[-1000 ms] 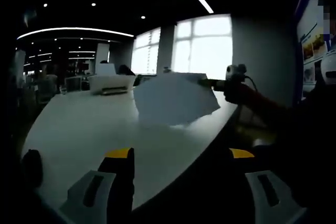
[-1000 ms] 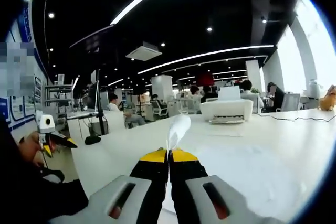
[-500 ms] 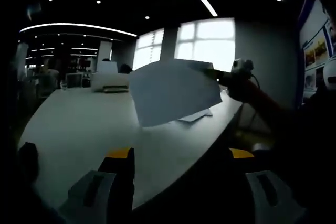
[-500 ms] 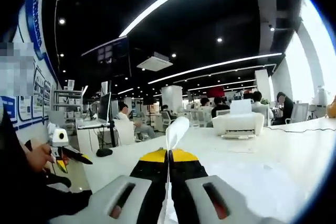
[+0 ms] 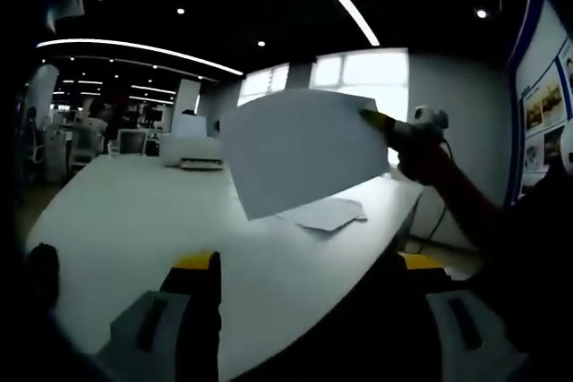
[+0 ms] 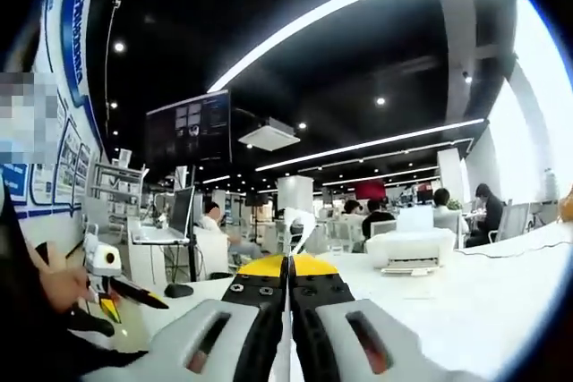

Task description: Organize the stack of printing papers by aligning and flattening the scattered papers on the table

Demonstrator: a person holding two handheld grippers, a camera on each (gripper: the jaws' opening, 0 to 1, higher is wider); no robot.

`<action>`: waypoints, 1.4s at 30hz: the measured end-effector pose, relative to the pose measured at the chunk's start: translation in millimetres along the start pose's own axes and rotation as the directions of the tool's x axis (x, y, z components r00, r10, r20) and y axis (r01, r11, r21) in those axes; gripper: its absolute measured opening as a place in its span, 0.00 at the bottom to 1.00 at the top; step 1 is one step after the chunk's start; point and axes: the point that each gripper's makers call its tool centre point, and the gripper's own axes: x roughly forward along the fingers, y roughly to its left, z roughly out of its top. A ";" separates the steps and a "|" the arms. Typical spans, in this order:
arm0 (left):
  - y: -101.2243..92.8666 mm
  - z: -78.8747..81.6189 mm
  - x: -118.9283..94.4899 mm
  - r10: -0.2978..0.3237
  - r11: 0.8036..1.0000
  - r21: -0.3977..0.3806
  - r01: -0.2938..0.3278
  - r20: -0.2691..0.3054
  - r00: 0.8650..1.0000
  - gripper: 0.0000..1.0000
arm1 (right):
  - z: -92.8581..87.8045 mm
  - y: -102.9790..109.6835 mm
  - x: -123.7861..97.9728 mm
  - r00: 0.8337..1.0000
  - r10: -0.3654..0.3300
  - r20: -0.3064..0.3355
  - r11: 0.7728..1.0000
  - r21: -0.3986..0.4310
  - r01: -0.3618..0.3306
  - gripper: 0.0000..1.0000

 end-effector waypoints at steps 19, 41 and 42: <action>-19.4 23.4 30.3 -0.120 0.963 -0.213 0.167 0.216 0.969 0.87 | 36.1 32.7 19.6 0.997 0.034 0.075 0.998 -0.056 -0.030 0.00; -33.4 82.8 61.8 -0.200 0.834 -0.333 0.439 0.560 0.804 0.89 | 85.6 81.4 28.5 0.964 0.141 0.227 0.989 0.016 -0.149 0.00; -33.4 85.4 63.0 -0.198 0.828 -0.334 0.450 0.576 0.793 0.90 | 86.4 80.5 28.5 0.963 0.138 0.231 0.989 0.024 -0.148 0.00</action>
